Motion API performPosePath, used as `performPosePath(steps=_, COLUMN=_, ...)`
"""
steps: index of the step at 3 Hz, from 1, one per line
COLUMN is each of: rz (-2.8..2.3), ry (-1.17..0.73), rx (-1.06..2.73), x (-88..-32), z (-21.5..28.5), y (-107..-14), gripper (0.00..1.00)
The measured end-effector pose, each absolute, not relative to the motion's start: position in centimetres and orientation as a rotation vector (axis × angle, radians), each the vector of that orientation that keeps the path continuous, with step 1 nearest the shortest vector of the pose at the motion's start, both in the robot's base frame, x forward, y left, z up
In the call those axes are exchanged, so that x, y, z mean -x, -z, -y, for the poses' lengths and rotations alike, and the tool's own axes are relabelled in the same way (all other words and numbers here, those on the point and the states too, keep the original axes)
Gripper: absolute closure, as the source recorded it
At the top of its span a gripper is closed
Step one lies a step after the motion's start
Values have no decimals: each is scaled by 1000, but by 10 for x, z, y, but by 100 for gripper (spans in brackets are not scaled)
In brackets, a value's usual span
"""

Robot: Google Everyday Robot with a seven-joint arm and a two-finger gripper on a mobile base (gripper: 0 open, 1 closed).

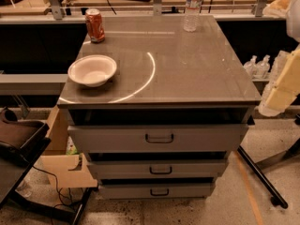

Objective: Move water bottle near paper bowl

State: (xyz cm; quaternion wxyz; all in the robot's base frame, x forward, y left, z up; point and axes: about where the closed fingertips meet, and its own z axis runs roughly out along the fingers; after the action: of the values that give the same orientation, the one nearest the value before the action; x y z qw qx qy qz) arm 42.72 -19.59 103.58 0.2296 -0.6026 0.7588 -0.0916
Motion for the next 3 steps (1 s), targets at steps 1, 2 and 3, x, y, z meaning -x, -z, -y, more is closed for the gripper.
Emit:
performPosePath(steps=1, rz=-2081, ry=257, rx=1652, x=-428, z=195, y=-1038, gripper=0)
performPosePath(steps=2, rz=-2058, ry=248, rx=1576, x=-447, z=195, y=-1040, gripper=0)
performPosePath(steps=3, rz=-2026, ry=163, rx=1340, x=-506, z=194, y=-1041, gripper=0)
